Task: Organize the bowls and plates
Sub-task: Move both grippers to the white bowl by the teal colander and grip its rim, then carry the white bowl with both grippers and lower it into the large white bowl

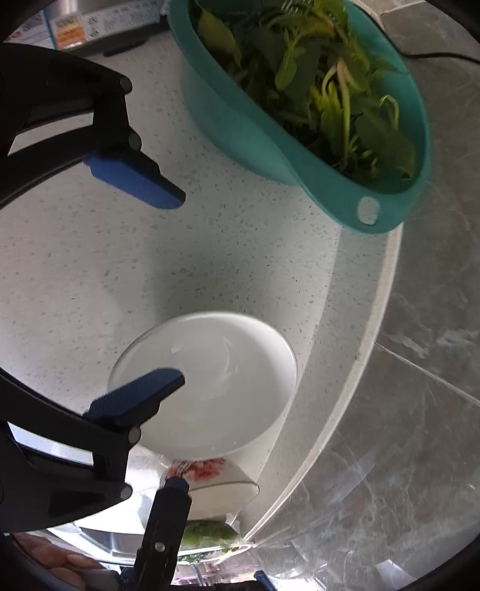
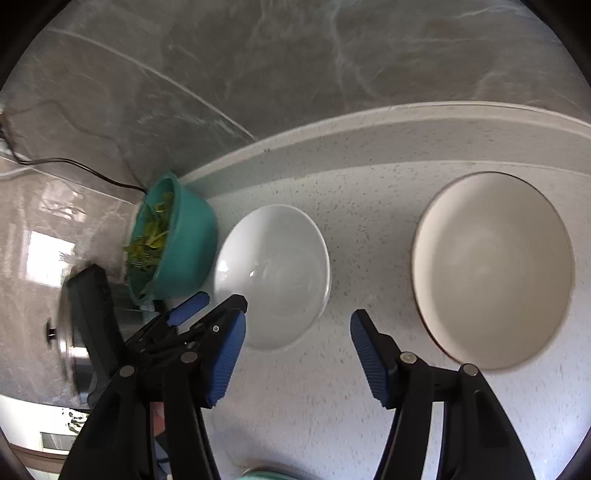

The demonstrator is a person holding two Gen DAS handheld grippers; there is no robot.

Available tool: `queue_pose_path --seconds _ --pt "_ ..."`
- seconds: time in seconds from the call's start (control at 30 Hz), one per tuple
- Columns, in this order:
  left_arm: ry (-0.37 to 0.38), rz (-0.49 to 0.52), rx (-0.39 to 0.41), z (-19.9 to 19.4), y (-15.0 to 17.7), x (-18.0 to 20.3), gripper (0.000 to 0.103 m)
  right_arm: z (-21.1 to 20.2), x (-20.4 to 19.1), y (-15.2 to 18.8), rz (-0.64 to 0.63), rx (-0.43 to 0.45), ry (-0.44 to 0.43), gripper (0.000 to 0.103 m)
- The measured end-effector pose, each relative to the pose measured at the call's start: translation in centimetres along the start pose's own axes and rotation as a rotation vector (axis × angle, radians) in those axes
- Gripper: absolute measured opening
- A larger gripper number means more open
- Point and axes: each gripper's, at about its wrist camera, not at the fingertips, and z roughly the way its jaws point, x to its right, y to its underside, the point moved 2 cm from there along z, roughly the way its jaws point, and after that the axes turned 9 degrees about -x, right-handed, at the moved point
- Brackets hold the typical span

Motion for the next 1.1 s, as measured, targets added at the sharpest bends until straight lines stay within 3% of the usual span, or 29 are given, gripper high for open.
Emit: queue_pose_path --seconds 0.07,0.2,0.27,0.3,0.43,0.63,0.7,0.73,0.87,1.1 --pt "0.004 0.007 -0.009 0.7 -0.2 -0.2 0.077 1.1 -0.2 -0.6 0.011 -0.018 0.033 0.063" --pt "0.006 0.014 -0.017 1.5 -0.7 -0.5 0.074 2.4 0.2 -1.2 0.044 -0.040 0.090 0.063" --pt "0.010 0.019 -0.022 2.0 -1.0 -0.5 0.072 2.9 0.3 -1.4 0.051 -0.042 0.107 0.057" --pt "0.014 0.023 -0.028 2.3 -1.2 -0.5 0.064 3.0 0.3 -1.5 0.047 -0.038 0.110 0.056" --pt "0.023 0.047 -0.042 3.4 -1.9 0.0 0.051 3.9 -0.5 -2.3 0.030 -0.053 0.139 0.056" --pt "0.040 0.094 -0.039 4.2 -2.9 1.2 0.025 6.0 -1.0 -3.1 0.003 -0.083 0.177 0.048" --pt "0.039 0.119 -0.036 4.3 -3.1 1.8 0.014 6.6 -1.2 -3.2 -0.019 -0.091 0.191 0.031" --pt "0.035 0.127 -0.036 4.4 -3.2 2.2 0.012 6.7 -1.1 -3.0 -0.023 -0.096 0.189 0.024" --pt "0.036 0.132 -0.034 4.5 -3.3 2.4 0.011 6.9 -1.2 -3.1 -0.047 -0.087 0.208 0.017" --pt "0.035 0.128 -0.037 2.9 -2.2 2.6 0.010 6.3 -1.0 -2.7 -0.059 -0.071 0.174 0.017"
